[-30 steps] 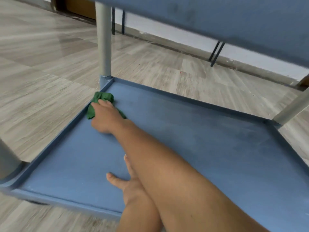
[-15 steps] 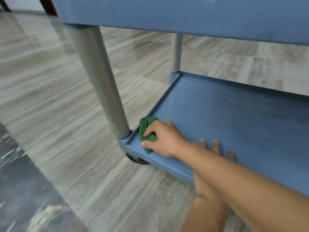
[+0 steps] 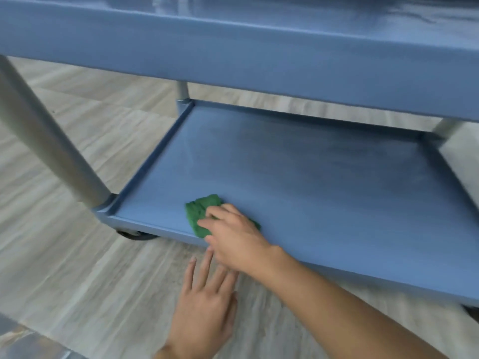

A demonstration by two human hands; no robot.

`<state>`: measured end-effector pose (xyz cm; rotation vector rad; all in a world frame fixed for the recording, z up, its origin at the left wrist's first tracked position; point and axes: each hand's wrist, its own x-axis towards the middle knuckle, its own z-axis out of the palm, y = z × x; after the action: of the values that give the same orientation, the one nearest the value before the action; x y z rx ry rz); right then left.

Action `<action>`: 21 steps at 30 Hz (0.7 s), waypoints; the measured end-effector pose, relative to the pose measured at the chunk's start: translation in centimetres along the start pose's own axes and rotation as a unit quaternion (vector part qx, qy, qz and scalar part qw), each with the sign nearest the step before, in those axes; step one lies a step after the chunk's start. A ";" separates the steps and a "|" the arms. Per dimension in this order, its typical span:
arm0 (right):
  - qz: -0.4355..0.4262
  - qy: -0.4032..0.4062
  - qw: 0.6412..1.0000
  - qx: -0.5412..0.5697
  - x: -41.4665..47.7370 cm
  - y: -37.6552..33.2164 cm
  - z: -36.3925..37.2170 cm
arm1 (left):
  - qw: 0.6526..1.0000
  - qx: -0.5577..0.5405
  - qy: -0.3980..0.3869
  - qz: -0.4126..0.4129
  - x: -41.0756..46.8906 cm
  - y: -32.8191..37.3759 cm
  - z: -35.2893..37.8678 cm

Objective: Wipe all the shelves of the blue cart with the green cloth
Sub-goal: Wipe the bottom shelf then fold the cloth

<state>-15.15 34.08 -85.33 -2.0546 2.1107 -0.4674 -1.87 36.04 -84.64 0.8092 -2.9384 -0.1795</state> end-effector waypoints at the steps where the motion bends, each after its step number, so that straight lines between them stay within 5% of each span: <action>1: 0.017 0.009 1.000 -0.006 -2.5 1.6 -0.7 | 0.997 -0.002 0.081 0.003 -0.9 -1.1 3.6; 6: 0.114 0.048 0.990 -0.069 -15.5 9.3 -4.4 | 0.991 -0.113 0.067 -0.012 -0.4 2.3 4.2; 17: 0.421 -0.024 0.901 -0.104 -37.8 20.3 -14.3 | 0.969 -0.200 -0.138 -0.041 1.7 11.8 3.1; 21: 0.460 0.030 0.886 -0.041 -34.8 17.6 -14.1 | 0.905 -0.365 -0.183 -0.120 2.8 14.7 2.8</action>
<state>-34.84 70.39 -81.45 -0.8392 2.8212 -0.2781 -12.01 47.35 -85.27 1.0640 -2.6713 -1.4824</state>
